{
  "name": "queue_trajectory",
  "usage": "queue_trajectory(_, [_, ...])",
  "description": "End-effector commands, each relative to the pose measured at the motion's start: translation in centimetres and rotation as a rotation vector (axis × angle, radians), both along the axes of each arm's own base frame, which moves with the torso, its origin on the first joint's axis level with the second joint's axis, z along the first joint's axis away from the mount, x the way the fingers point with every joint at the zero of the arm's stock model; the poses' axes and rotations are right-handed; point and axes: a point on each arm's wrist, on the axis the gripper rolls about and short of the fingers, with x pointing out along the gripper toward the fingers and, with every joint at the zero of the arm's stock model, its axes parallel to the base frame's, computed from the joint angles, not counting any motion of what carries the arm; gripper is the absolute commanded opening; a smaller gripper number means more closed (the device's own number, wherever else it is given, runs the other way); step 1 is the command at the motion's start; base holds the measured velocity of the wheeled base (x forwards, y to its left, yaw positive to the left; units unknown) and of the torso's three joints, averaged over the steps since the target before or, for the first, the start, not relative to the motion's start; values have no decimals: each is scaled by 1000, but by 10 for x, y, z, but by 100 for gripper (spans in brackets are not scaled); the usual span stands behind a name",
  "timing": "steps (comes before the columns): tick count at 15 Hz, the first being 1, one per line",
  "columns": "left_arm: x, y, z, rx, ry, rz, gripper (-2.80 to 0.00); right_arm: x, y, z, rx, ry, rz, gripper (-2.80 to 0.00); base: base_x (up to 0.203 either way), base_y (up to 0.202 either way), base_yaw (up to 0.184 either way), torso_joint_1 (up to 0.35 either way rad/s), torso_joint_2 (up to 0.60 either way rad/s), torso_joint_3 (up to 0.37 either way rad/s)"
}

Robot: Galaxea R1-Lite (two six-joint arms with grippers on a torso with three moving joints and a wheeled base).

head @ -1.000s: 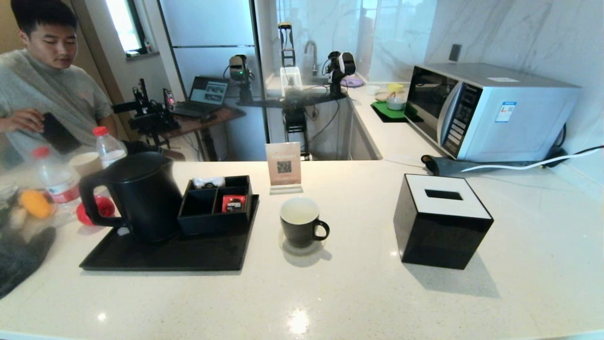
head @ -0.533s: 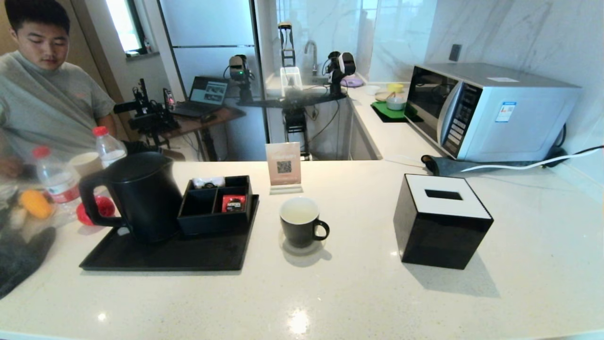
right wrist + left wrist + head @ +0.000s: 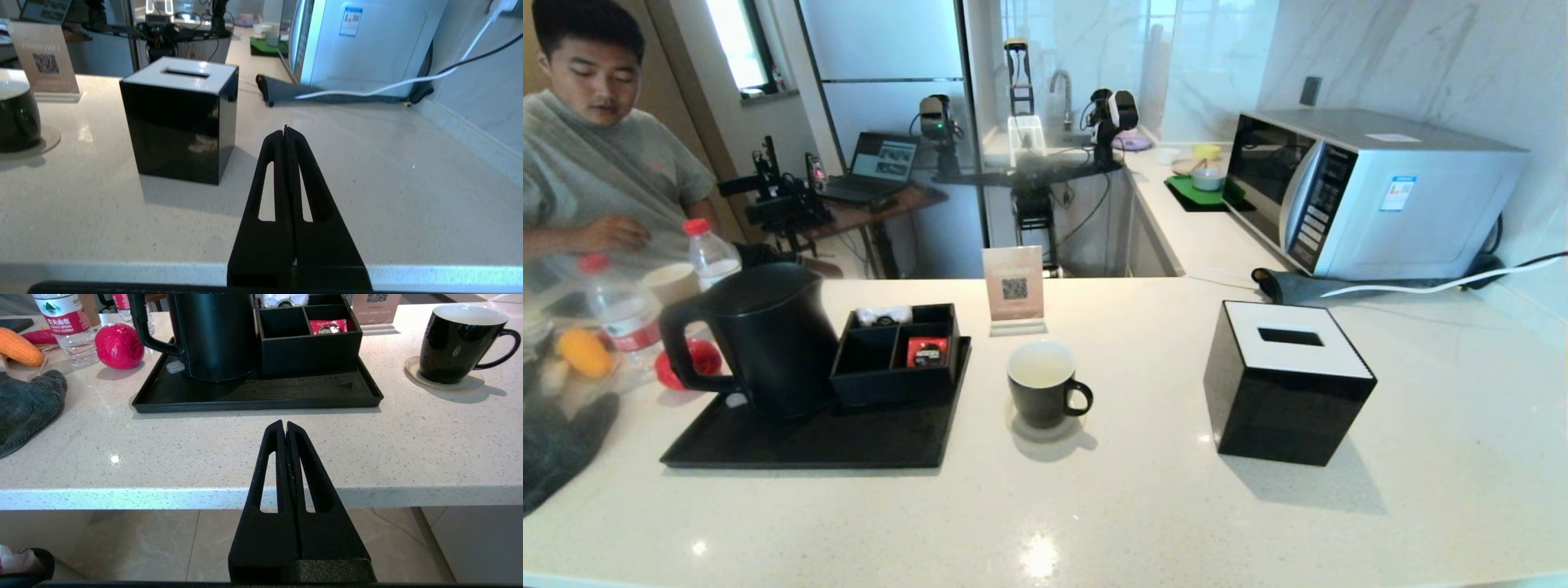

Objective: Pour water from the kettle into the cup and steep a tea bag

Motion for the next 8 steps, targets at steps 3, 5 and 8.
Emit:
queue_trajectory(3, [0,0,0,0,0,1,-280,-10,0,-23,-5,60,-5,-280,0,0,0,0,0,0])
queue_trajectory(5, [0,0,0,0,0,1,-280,-10,0,-24,17,69,-4,-280,0,0,0,0,0,0])
queue_trajectory(8, [0,0,0,0,0,1,-280,-10,0,-26,21,83,-2,-280,0,0,0,0,0,0])
